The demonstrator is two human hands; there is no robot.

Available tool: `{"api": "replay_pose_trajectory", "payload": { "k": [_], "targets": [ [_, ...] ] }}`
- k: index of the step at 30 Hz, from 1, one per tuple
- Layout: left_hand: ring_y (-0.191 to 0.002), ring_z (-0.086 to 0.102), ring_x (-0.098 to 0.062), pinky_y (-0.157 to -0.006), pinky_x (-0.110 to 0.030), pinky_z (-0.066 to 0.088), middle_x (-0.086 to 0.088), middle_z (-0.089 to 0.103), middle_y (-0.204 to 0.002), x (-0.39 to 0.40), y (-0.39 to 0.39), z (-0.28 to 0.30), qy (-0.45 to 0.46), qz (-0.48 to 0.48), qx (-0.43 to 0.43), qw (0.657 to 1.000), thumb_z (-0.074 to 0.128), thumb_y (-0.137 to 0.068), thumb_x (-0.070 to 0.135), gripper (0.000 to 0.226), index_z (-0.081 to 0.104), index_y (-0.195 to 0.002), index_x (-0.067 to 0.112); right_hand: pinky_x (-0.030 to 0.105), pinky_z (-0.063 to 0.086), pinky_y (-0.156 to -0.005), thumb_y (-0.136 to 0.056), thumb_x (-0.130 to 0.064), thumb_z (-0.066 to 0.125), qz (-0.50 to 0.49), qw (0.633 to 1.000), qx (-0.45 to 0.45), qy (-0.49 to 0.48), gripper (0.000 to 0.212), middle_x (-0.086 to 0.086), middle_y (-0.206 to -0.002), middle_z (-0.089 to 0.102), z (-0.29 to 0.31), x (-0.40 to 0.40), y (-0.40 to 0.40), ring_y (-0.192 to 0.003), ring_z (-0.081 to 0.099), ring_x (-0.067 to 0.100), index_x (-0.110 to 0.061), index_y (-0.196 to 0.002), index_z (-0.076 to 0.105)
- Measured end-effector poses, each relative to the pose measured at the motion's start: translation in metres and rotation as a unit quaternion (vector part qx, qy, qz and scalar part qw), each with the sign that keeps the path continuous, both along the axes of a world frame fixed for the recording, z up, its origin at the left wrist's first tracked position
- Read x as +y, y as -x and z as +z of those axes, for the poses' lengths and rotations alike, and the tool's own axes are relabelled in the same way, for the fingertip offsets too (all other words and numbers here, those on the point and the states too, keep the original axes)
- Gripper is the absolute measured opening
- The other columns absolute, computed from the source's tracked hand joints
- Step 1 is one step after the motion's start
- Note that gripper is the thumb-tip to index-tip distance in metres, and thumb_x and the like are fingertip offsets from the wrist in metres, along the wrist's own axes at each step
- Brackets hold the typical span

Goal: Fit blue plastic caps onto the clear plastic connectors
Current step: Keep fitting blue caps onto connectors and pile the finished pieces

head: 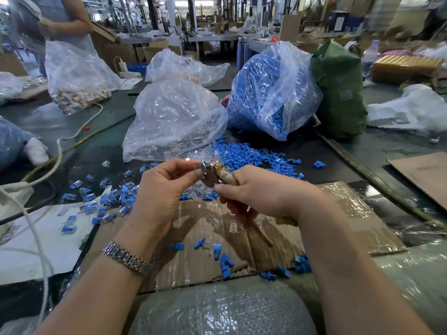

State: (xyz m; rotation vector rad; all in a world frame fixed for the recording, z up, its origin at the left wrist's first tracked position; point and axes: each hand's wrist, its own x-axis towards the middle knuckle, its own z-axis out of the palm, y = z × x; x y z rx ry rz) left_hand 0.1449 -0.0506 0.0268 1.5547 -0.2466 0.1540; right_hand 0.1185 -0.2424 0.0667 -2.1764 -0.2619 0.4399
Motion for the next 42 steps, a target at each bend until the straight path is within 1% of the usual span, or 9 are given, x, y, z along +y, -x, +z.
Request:
{"api": "replay_pose_trajectory", "payload": {
  "k": [8, 10, 14, 19, 22, 26, 32, 37, 42],
  "targets": [
    [-0.08, 0.068, -0.003, -0.068, -0.012, 0.053, 0.004, 0.072, -0.088, 0.012, -0.007, -0.001, -0.151, 0.101, -0.047, 0.982, 0.076, -0.087, 0.009, 0.019, 0.071, -0.095, 0.026, 0.035, 0.047, -0.06, -0.089, -0.057, 0.066, -0.098, 0.985, -0.079, 0.117, 0.042, 0.005, -0.073, 0.064, 0.004, -0.035, -0.008, -0.061, 0.057, 0.016, -0.015, -0.087, 0.063],
    [-0.079, 0.065, -0.008, -0.065, -0.019, 0.051, 0.001, 0.069, -0.091, 0.018, -0.008, -0.005, -0.268, 0.161, -0.047, 0.949, 0.074, -0.088, 0.01, 0.018, 0.068, -0.093, 0.026, 0.032, 0.037, -0.057, -0.089, -0.044, 0.066, -0.154, 0.964, -0.095, 0.195, 0.035, 0.005, -0.071, 0.057, -0.002, -0.041, -0.015, -0.061, 0.05, 0.02, -0.01, -0.083, 0.058],
    [-0.1, 0.055, -0.023, -0.092, -0.049, 0.048, 0.001, 0.053, -0.099, 0.021, -0.006, -0.003, -0.435, 0.239, -0.045, 0.867, 0.068, -0.086, 0.012, 0.019, 0.065, -0.087, 0.03, 0.031, 0.03, -0.054, -0.086, -0.028, 0.064, -0.208, 0.932, -0.062, 0.289, 0.028, 0.004, -0.072, 0.047, -0.015, -0.041, -0.02, -0.072, 0.049, 0.027, -0.013, -0.071, 0.045],
    [-0.09, 0.057, -0.015, -0.077, -0.029, 0.044, 0.004, 0.058, -0.091, 0.005, 0.001, -0.004, -0.437, 0.107, -0.089, 0.889, 0.065, -0.089, 0.008, 0.016, 0.072, -0.092, 0.022, 0.044, 0.045, -0.086, -0.089, -0.039, 0.068, -0.222, 0.915, -0.031, 0.336, 0.033, 0.013, -0.108, 0.054, -0.023, -0.037, -0.024, -0.104, 0.052, 0.035, -0.014, -0.081, 0.047],
    [-0.087, 0.053, -0.006, -0.081, -0.028, 0.043, 0.014, 0.054, -0.089, -0.001, 0.003, -0.006, -0.449, 0.061, -0.09, 0.887, 0.066, -0.09, 0.012, 0.015, 0.068, -0.092, 0.027, 0.055, 0.04, -0.104, -0.089, -0.057, 0.066, -0.23, 0.903, -0.107, 0.348, 0.053, 0.012, -0.13, 0.046, -0.023, -0.028, -0.025, -0.126, 0.042, 0.035, -0.014, -0.119, 0.055],
    [-0.099, 0.054, -0.013, -0.096, -0.044, 0.047, 0.014, 0.053, -0.093, -0.004, 0.001, -0.01, -0.499, 0.057, -0.098, 0.859, 0.067, -0.093, 0.026, 0.009, 0.069, -0.099, 0.032, 0.053, 0.038, -0.102, -0.09, -0.054, 0.068, -0.145, 0.921, -0.229, 0.281, 0.028, -0.004, -0.11, 0.062, -0.022, 0.002, -0.028, -0.115, 0.051, 0.022, -0.029, -0.103, 0.066],
    [-0.109, 0.052, -0.014, -0.099, -0.04, 0.043, 0.014, 0.048, -0.098, -0.009, -0.002, -0.017, -0.551, 0.048, -0.112, 0.826, 0.065, -0.095, 0.033, 0.019, 0.069, -0.114, 0.032, 0.049, 0.034, -0.103, -0.094, -0.042, 0.068, -0.088, 0.919, -0.204, 0.327, 0.017, -0.003, -0.113, 0.068, -0.03, 0.022, -0.03, -0.118, 0.052, 0.023, -0.03, -0.106, 0.07],
    [-0.095, 0.058, -0.011, -0.091, -0.037, 0.05, 0.012, 0.06, -0.096, -0.014, -0.003, -0.017, -0.487, -0.005, -0.091, 0.869, 0.072, -0.09, 0.021, 0.011, 0.074, -0.099, 0.028, 0.05, 0.035, -0.104, -0.096, -0.013, 0.059, -0.086, 0.921, -0.191, 0.327, 0.018, 0.001, -0.108, 0.069, -0.031, 0.022, -0.031, -0.111, 0.059, 0.027, -0.025, -0.104, 0.071],
    [-0.09, 0.053, -0.005, -0.088, -0.027, 0.047, 0.015, 0.051, -0.096, -0.006, -0.007, -0.019, -0.455, 0.05, -0.122, 0.881, 0.067, -0.091, 0.016, 0.017, 0.063, -0.095, 0.032, 0.047, 0.041, -0.102, -0.094, -0.013, 0.055, -0.121, 0.934, -0.19, 0.276, 0.021, 0.001, -0.108, 0.07, -0.025, 0.006, -0.028, -0.112, 0.056, 0.027, -0.025, -0.103, 0.071]
  ]
}}
